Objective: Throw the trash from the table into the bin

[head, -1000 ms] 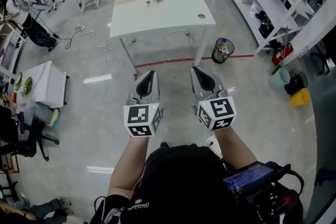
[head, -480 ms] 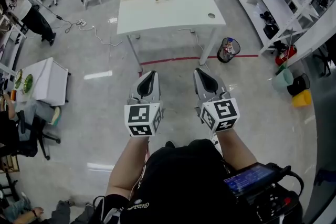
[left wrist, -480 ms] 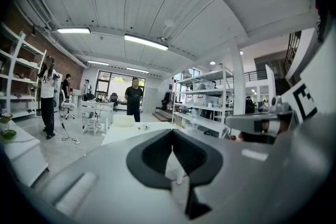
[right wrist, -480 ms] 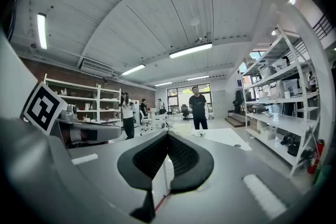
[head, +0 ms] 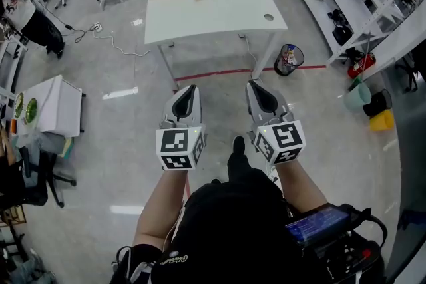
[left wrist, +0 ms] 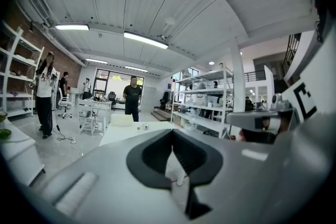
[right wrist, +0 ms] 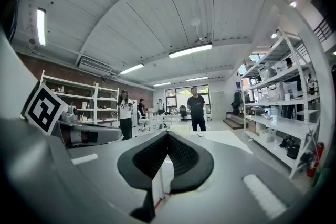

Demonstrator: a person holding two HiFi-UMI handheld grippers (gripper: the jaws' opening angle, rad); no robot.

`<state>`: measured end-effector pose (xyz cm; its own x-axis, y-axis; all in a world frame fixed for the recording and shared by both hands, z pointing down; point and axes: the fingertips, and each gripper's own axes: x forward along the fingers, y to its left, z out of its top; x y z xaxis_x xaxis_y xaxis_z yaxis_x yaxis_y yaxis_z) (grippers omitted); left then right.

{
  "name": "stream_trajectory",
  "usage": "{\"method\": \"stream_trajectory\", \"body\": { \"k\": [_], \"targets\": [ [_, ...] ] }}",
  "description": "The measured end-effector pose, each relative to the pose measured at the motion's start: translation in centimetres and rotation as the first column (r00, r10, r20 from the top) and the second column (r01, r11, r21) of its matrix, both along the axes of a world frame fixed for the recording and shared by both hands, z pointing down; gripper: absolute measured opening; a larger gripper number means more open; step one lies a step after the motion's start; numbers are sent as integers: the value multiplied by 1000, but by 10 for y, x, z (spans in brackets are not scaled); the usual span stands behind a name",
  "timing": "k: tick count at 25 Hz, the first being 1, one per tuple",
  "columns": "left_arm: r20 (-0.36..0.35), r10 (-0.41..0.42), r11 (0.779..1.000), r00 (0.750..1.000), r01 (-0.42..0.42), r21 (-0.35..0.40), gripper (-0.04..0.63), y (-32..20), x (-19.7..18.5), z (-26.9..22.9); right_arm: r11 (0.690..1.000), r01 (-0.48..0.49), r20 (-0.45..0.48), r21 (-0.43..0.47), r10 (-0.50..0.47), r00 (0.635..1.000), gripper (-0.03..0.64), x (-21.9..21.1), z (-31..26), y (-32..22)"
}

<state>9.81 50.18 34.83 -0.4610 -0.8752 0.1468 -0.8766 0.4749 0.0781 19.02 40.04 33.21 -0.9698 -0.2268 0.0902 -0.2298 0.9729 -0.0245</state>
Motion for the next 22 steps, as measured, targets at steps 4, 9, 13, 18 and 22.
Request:
{"method": "stream_trajectory", "body": {
  "k": [4,9,13,18,22],
  "targets": [
    [-10,-19,1000,1000,18,-8,8,-19,-23,10,1000,15,-6,-15,-15,1000,-2,-24,11,-22],
    [-25,-51,998,998,51,-23,8,-56,-63,17,999,43,-11,-23,-43,999,-2,-68,16,-65],
    [-42,-90,996,995,90,-22,8,-100,-98,17,996,82,-20,-20,-83,996,-2,-106,17,-113],
    [-14,-130,991,991,130,-7,8,-176,-144,-2,991,135,-2,-9,-135,991,-2,-155,3,-186],
    [5,-145,989,989,145,-7,8,-222,-163,-5,987,159,8,-9,-159,987,-2,-182,1,-233]
  ]
}}
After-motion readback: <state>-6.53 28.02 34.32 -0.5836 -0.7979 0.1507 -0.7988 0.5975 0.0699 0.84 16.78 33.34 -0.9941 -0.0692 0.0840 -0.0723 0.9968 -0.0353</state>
